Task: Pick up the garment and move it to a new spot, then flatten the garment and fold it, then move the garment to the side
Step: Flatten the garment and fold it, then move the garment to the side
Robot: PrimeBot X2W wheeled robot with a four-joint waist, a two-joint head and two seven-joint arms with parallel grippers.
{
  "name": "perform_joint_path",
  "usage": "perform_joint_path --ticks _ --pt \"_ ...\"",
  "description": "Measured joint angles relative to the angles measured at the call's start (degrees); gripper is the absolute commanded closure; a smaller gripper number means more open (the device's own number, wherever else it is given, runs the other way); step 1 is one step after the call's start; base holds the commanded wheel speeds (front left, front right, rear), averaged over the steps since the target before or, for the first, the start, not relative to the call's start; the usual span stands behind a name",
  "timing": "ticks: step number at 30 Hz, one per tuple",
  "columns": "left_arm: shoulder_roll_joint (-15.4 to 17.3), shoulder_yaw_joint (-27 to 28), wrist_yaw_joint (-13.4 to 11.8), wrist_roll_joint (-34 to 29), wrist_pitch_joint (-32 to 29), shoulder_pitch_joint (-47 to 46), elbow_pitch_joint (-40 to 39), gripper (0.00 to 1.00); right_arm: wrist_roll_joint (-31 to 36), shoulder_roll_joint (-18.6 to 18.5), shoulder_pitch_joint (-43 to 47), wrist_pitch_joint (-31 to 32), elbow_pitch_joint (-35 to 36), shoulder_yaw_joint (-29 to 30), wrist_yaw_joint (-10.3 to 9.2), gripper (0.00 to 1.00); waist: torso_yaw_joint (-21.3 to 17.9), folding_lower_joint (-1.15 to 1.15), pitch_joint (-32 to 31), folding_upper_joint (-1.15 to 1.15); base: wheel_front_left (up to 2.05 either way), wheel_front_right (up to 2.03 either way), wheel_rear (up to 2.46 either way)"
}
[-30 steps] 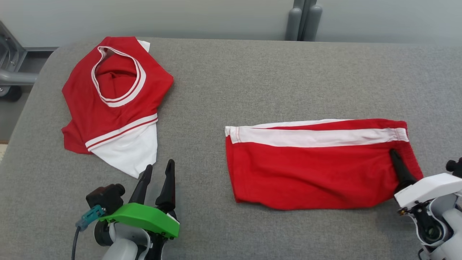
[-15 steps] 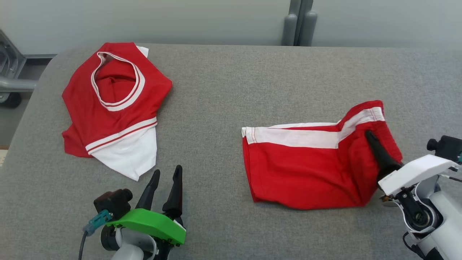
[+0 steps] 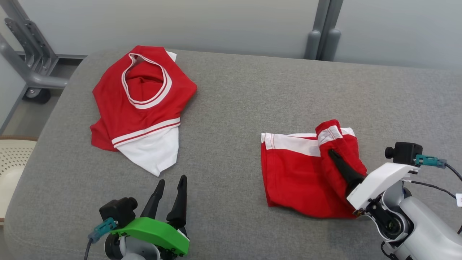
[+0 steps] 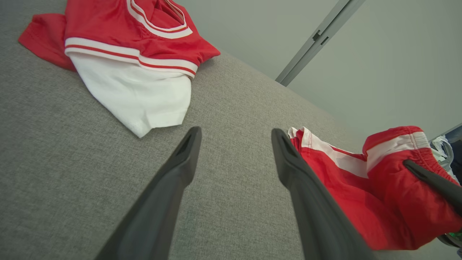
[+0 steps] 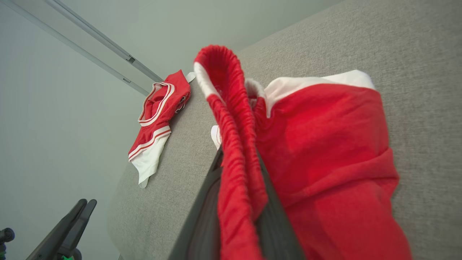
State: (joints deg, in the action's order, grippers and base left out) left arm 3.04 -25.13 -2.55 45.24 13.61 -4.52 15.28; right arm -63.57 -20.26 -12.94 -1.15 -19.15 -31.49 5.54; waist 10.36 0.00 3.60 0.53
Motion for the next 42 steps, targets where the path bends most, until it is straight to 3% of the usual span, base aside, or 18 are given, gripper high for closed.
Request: perform_joint_path --ticks 11,13,14,19,29,37,42 --pt "0.0 -0.9 -0.1 0.3 -1.0 1.6 -0.9 0.00 5.8 1.8 -3.6 1.8 -6.6 -3.7 -5.30 1.00 5.0 0.00 -1.7 0.00 0.00 0.00 0.00" --pt "0.0 -0.9 -0.5 0.3 -1.0 1.6 -1.1 0.00 7.2 2.0 -4.5 2.3 -7.7 -4.5 -6.47 0.53 5.8 0.00 -1.8 0.00 0.00 0.00 0.00" --pt "0.0 -0.9 -0.5 0.3 -1.0 1.6 -1.2 0.00 7.9 2.1 -5.0 2.5 -8.1 -5.0 -6.79 0.00 6.2 0.00 -1.8 0.00 0.00 0.00 0.00" --pt "0.0 -0.6 -0.5 0.6 -1.0 2.0 -1.4 0.00 10.1 3.3 -7.4 3.3 -9.5 -6.9 -8.26 0.00 7.2 0.00 -1.6 0.00 0.00 0.00 0.00" --pt "0.0 0.7 -1.1 0.9 -0.9 2.5 -2.8 0.00 11.4 6.7 -11.7 2.6 -7.3 -8.4 -7.57 0.00 5.9 0.00 -1.6 0.00 0.00 0.00 0.00" --pt "0.1 0.8 -1.2 0.9 -0.9 3.2 -3.8 0.00 12.9 1.0 -12.5 -0.6 -8.0 -4.8 -8.21 0.00 3.1 0.00 -1.6 0.00 0.00 0.00 0.00" --pt "0.2 0.7 -1.3 0.9 -0.9 3.5 -4.7 0.00 10.9 -1.6 -8.4 -1.6 -9.6 -2.3 -8.62 0.00 1.7 0.00 -1.0 0.00 0.00 0.00 0.00"
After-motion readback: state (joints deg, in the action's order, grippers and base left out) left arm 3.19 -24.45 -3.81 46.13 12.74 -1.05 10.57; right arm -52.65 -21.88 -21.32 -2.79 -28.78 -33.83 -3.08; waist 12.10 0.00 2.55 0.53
